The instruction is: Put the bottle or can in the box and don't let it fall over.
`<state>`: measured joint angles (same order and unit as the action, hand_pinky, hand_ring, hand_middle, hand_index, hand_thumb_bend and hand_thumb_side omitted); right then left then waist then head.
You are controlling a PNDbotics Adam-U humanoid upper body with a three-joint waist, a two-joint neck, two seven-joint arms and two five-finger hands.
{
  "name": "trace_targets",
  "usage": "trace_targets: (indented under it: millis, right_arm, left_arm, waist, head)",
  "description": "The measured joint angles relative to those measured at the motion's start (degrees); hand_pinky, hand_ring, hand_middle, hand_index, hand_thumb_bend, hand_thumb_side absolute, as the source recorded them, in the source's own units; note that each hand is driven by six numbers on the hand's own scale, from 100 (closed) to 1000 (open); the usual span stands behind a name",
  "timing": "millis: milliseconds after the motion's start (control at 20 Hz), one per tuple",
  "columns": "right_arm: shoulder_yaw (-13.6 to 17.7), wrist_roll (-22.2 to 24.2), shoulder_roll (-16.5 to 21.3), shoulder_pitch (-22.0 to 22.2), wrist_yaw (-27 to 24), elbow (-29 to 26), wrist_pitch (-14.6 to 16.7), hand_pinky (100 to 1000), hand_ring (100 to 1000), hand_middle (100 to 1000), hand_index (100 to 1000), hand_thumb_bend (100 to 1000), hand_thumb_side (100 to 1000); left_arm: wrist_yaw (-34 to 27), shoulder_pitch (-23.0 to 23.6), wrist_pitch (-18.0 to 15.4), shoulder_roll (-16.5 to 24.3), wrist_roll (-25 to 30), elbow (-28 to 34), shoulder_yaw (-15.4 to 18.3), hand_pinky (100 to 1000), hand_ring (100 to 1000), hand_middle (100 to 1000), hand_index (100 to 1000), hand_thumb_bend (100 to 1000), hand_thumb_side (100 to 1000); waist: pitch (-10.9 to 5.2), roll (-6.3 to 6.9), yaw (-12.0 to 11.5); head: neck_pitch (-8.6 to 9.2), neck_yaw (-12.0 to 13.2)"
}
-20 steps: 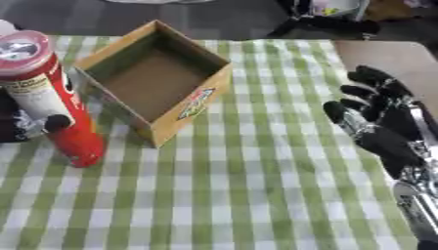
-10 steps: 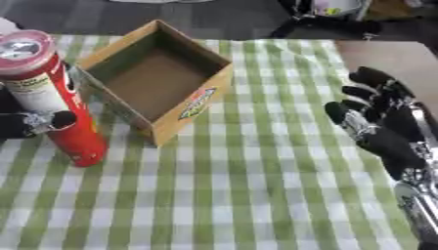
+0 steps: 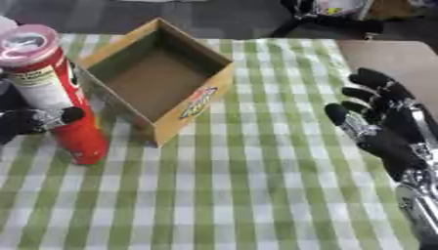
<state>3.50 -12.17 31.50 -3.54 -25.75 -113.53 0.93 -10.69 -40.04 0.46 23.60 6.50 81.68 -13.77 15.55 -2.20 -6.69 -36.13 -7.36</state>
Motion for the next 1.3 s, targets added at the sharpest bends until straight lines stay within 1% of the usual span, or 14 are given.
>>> trace_targets:
  millis: [250,300,400,500,600,750,850,1000,1050,1100,1150,1250,1300]
  right_arm:
    - [0.0,-0.1,0.0,0.0,0.0,0.0,-0.1,792,807,800,832,598,173]
    - [0.0,-0.1,0.0,0.0,0.0,0.0,-0.1,792,807,800,832,598,173]
    - [0.0,-0.1,0.0,0.0,0.0,0.0,-0.1,792,807,800,832,597,173]
    - [0.0,-0.1,0.0,0.0,0.0,0.0,-0.1,792,807,800,832,597,173]
    - [0.0,-0.2,0.0,0.0,0.0,0.0,-0.2,792,807,800,831,596,173]
    - [0.0,-0.2,0.0,0.0,0.0,0.0,-0.2,792,806,800,831,596,172]
    - [0.0,-0.2,0.0,0.0,0.0,0.0,-0.2,792,806,799,831,595,172]
    - [0.0,-0.2,0.0,0.0,0.0,0.0,-0.2,792,806,799,831,594,172]
    - [0.0,-0.2,0.0,0.0,0.0,0.0,-0.2,792,806,799,830,594,171]
    - [0.0,-0.2,-0.1,0.0,0.0,0.0,-0.2,792,806,799,830,594,171]
    - [0.0,-0.2,-0.1,0.0,0.0,0.0,-0.2,792,806,798,830,594,171]
    - [0.0,-0.2,-0.1,0.0,0.0,0.0,-0.3,792,806,798,830,593,171]
    - [0.0,-0.2,-0.1,0.0,0.0,0.0,-0.3,792,806,798,830,593,171]
  left_arm:
    - [-0.5,0.0,-0.1,0.0,-0.2,-0.1,-0.2,592,741,610,689,790,130]
    - [-0.6,0.0,-0.1,0.0,-0.3,-0.1,-0.2,577,722,597,674,785,122]
    - [-0.8,0.0,0.0,0.0,-0.6,-0.1,-0.2,517,654,558,630,751,100]
    - [-1.1,0.0,0.0,0.0,-0.8,-0.1,-0.2,449,580,514,583,701,100]
    - [-1.7,-0.1,0.1,0.0,-1.0,-0.1,-0.2,366,502,451,524,627,100]
    - [-2.9,-0.1,0.2,0.0,-1.1,-0.1,-0.2,296,432,375,449,532,100]
    - [-3.6,-0.1,0.2,0.0,-1.1,-0.1,-0.2,257,393,333,401,470,100]
    - [-4.1,-0.1,0.3,0.0,-1.2,-0.1,-0.2,226,365,291,347,443,100]
    - [-4.1,-0.1,0.3,0.0,-1.2,-0.1,-0.2,201,353,274,324,415,100]
    - [-4.1,-0.1,0.3,0.0,-1.2,-0.1,-0.2,199,341,259,307,391,100]
    - [-4.1,-0.1,0.3,0.0,-1.1,0.0,-0.2,193,320,238,284,355,100]
    - [-4.1,-0.1,0.2,0.0,-0.9,0.2,-0.4,165,276,196,241,224,100]
    - [-4.1,-0.1,0.2,0.0,-0.8,0.3,-0.4,160,264,184,229,194,100]
  waist:
    - [0.01,0.00,0.0]
    - [0.01,0.01,0.0]
    - [0.01,0.01,0.0]
    - [0.01,0.01,0.0]
    - [0.01,0.00,0.0]
    - [0.01,-0.01,0.0]
    - [0.01,-0.01,-0.1]
    - [0.01,-0.01,-0.1]
    - [0.01,-0.01,-0.1]
    - [0.01,-0.01,-0.1]
    - [0.01,0.00,-0.1]
    - [0.01,0.00,-0.1]
    - [0.01,0.00,-0.1]
  head:
    - [0.00,0.2]
    - [0.00,0.2]
    - [0.00,0.2]
    - [0.00,0.2]
    - [0.00,0.2]
    - [0.00,0.2]
    - [0.00,0.2]
    - [0.00,0.2]
    - [0.00,0.2]
    - [0.00,0.2]
    - [0.00,0.2]
    - [0.00,0.2]
    - [0.00,0.2]
